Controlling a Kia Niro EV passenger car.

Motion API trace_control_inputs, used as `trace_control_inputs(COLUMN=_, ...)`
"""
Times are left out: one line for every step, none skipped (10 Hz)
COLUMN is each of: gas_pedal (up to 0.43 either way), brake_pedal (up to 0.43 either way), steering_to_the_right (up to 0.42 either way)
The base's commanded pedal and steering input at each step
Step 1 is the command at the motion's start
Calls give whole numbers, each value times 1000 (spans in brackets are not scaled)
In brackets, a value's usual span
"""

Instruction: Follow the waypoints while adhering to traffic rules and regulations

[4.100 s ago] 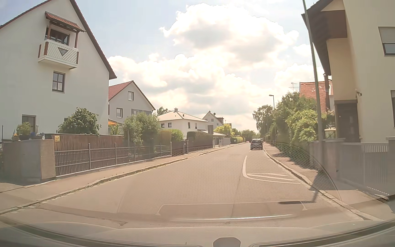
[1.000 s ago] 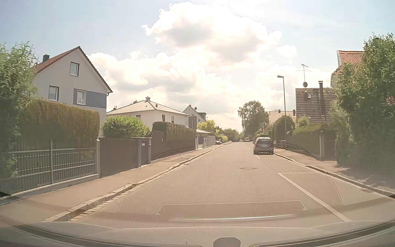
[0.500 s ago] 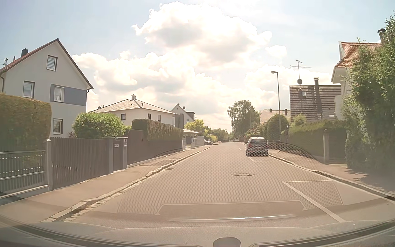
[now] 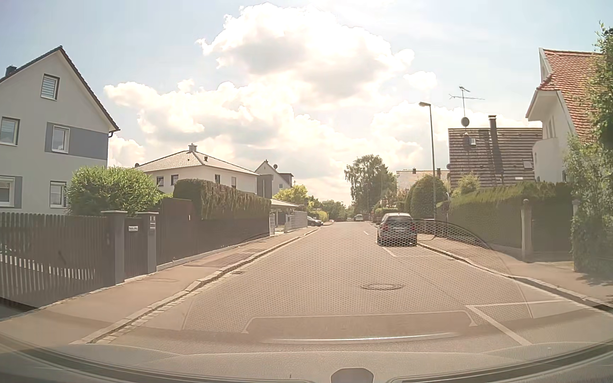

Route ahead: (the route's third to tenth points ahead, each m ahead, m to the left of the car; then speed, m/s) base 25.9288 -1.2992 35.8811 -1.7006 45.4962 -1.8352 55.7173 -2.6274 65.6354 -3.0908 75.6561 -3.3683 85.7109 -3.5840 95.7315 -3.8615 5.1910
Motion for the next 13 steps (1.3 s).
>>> trace_control_inputs(gas_pedal=157, brake_pedal=0, steering_to_the_right=20)
trace_control_inputs(gas_pedal=157, brake_pedal=0, steering_to_the_right=17)
trace_control_inputs(gas_pedal=157, brake_pedal=0, steering_to_the_right=15)
trace_control_inputs(gas_pedal=157, brake_pedal=0, steering_to_the_right=13)
trace_control_inputs(gas_pedal=157, brake_pedal=0, steering_to_the_right=13)
trace_control_inputs(gas_pedal=157, brake_pedal=0, steering_to_the_right=9)
trace_control_inputs(gas_pedal=157, brake_pedal=0, steering_to_the_right=7)
trace_control_inputs(gas_pedal=157, brake_pedal=0, steering_to_the_right=6)
trace_control_inputs(gas_pedal=157, brake_pedal=0, steering_to_the_right=6)
trace_control_inputs(gas_pedal=150, brake_pedal=0, steering_to_the_right=5)
trace_control_inputs(gas_pedal=150, brake_pedal=0, steering_to_the_right=4)
trace_control_inputs(gas_pedal=130, brake_pedal=0, steering_to_the_right=4)
trace_control_inputs(gas_pedal=118, brake_pedal=0, steering_to_the_right=5)
